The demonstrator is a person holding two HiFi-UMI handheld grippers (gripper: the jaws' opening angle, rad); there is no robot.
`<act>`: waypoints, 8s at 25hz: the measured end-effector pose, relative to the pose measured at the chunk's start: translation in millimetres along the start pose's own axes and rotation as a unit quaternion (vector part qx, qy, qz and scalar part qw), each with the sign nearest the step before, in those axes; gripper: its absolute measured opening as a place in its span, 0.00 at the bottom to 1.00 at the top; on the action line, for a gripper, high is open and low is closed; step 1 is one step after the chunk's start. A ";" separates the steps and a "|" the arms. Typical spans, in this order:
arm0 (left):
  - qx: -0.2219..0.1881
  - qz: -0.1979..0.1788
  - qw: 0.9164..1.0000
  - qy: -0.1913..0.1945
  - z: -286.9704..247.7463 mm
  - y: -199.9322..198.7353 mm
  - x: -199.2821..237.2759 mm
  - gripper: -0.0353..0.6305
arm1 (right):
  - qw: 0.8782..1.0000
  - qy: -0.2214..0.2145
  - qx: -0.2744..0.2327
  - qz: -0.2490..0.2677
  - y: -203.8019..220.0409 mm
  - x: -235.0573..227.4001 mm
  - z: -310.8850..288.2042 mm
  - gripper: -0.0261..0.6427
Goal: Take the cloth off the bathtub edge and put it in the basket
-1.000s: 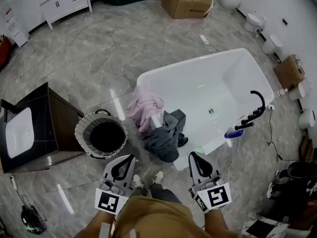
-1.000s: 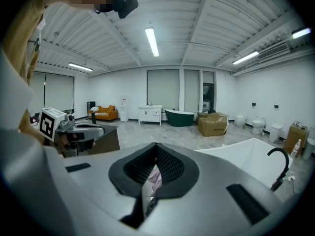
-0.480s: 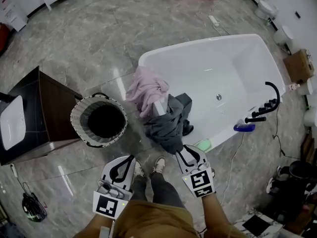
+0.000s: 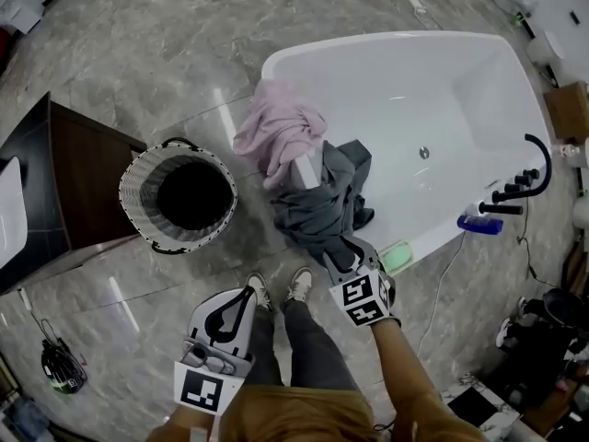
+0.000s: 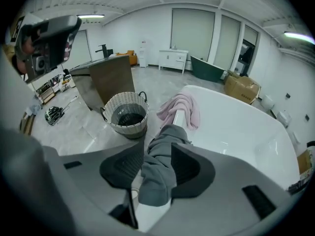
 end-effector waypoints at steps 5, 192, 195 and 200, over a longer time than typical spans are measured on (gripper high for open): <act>0.000 -0.006 1.000 -0.005 -18.2 15.5 4.4 0.06 | 1.000 0.000 0.019 0.001 16.8 -9.2 -33.7 0.32; -0.086 0.000 0.926 -0.368 226.5 -71.3 260.0 0.06 | 0.886 -0.252 -0.384 0.057 -520.9 232.1 86.6 0.09; -0.093 0.007 0.922 -0.375 218.0 -57.2 273.7 0.06 | 0.891 -0.248 -0.375 0.067 -506.0 234.5 53.2 0.09; -0.094 0.015 0.921 -0.378 202.5 -30.5 288.0 0.06 | 0.899 -0.241 -0.358 0.073 -480.6 234.2 1.5 0.09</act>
Point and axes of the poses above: the fingertips, and each gripper's own axes: z backward along the fingers, x to its left, y out of its underside, the point moved 2 cm from there along z, backward along the fingers, and after that the axes turned 4 degrees about -y, right-handed, at the moved point
